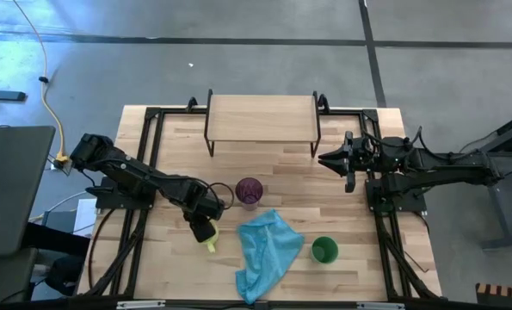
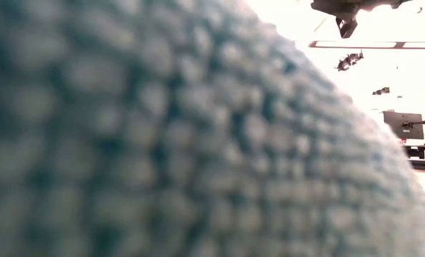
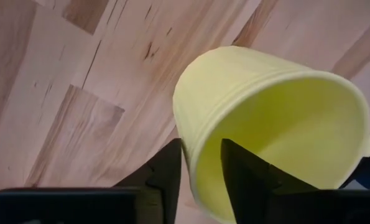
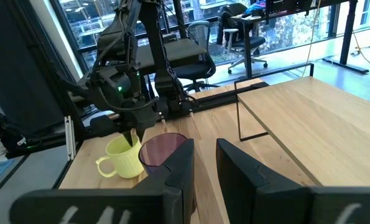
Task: Stack small to large cups/mugs on shelf
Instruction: Put the yellow cup on the shelf
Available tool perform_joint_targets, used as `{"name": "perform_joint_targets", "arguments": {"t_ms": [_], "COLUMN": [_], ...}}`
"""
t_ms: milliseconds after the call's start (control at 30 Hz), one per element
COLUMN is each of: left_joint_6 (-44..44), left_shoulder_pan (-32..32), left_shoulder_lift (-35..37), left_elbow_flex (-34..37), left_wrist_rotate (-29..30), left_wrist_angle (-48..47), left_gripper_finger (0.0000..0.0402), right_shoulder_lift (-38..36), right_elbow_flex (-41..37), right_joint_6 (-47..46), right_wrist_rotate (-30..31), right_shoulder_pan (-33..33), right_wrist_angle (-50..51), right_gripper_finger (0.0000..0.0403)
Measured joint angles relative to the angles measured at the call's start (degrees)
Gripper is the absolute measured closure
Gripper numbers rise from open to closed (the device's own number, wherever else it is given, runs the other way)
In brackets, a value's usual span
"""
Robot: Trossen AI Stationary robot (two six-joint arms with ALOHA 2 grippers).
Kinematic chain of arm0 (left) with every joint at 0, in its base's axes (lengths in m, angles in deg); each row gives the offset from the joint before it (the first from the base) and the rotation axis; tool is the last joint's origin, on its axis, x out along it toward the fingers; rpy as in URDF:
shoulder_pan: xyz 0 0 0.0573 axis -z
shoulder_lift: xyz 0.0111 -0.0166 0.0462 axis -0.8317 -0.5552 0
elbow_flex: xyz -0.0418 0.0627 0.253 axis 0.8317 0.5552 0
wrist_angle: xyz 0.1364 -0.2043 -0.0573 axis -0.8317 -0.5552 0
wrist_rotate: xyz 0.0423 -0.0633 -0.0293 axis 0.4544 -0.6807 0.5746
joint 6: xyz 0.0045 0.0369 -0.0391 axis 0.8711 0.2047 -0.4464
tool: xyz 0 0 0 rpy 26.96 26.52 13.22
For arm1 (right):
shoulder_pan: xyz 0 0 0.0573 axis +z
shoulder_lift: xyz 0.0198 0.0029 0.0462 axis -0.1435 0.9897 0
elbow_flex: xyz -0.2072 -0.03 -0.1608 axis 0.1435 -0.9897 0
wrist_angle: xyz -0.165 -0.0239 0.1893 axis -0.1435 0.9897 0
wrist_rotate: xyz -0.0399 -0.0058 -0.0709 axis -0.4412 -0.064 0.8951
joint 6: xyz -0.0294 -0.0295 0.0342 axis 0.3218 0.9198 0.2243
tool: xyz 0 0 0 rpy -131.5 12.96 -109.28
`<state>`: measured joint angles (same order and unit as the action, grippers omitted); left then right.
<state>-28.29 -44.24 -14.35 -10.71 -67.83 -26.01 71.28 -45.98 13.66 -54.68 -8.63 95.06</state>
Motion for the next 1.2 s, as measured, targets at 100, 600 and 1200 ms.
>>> {"name": "perform_joint_targets", "arguments": {"t_ms": [100, 600, 1200], "left_joint_6": [0.1, 0.3, 5.8], "left_shoulder_pan": [0.0, 0.0, -1.1], "left_shoulder_lift": [0.0, 0.0, 0.5], "left_elbow_flex": [0.0, 0.0, -6.7], "left_wrist_rotate": [0.6, 1.5, 3.9], "left_wrist_angle": [0.0, -0.1, -9.2], "left_gripper_finger": [0.0324, 0.0397, 0.0400], "right_shoulder_lift": [0.0, 0.0, 0.0], "right_elbow_flex": [0.0, 0.0, 0.0], "right_joint_6": [0.0, 0.0, 0.0], "right_wrist_rotate": [0.0, 0.1, 0.2], "right_shoulder_pan": [0.0, 0.0, 0.0], "right_wrist_angle": [0.0, 0.0, 0.0], "right_gripper_finger": [0.0346, 0.0346, 0.0346]}}
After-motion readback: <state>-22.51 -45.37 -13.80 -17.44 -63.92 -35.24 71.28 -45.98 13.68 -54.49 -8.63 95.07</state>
